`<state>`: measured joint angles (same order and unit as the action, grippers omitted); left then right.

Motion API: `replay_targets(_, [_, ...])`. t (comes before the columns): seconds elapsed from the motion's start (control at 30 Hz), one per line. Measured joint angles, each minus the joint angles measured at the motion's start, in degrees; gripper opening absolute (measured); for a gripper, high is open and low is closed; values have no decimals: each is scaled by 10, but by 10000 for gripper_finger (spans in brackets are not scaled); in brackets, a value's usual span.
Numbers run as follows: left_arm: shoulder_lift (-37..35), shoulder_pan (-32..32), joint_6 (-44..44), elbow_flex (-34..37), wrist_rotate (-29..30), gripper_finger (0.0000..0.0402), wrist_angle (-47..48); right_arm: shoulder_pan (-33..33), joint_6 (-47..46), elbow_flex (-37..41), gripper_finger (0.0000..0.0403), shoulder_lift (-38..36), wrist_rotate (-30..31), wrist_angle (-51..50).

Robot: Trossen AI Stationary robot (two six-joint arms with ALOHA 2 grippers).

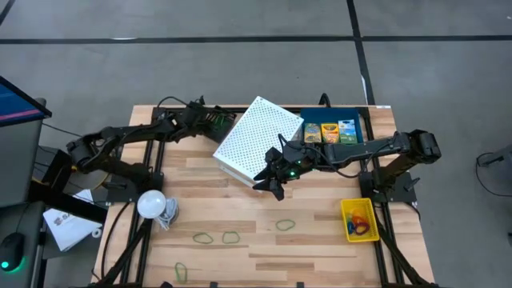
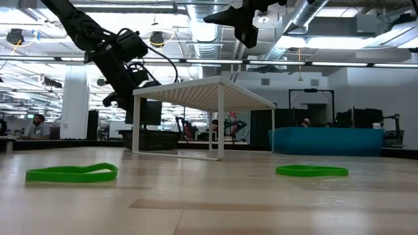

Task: Pick & Place Office Desk Supplies
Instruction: Put the green rubber band into the black bin

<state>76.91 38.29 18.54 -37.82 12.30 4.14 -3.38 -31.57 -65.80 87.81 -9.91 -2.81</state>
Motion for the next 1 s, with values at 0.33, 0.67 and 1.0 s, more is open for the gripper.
replay_targets(0.33, [-112, -2, -43, 0, -68, 59, 43, 0, 0, 0, 193, 0, 1, 3])
replay_targets(0.67, [-269, -14, 23, 0, -199, 35, 16, 0, 5, 0, 193, 0, -4, 19])
replay_targets(1.0, [-358, -110, 49, 0, -233, 33, -17, -27, -5, 0, 193, 0, -21, -105])
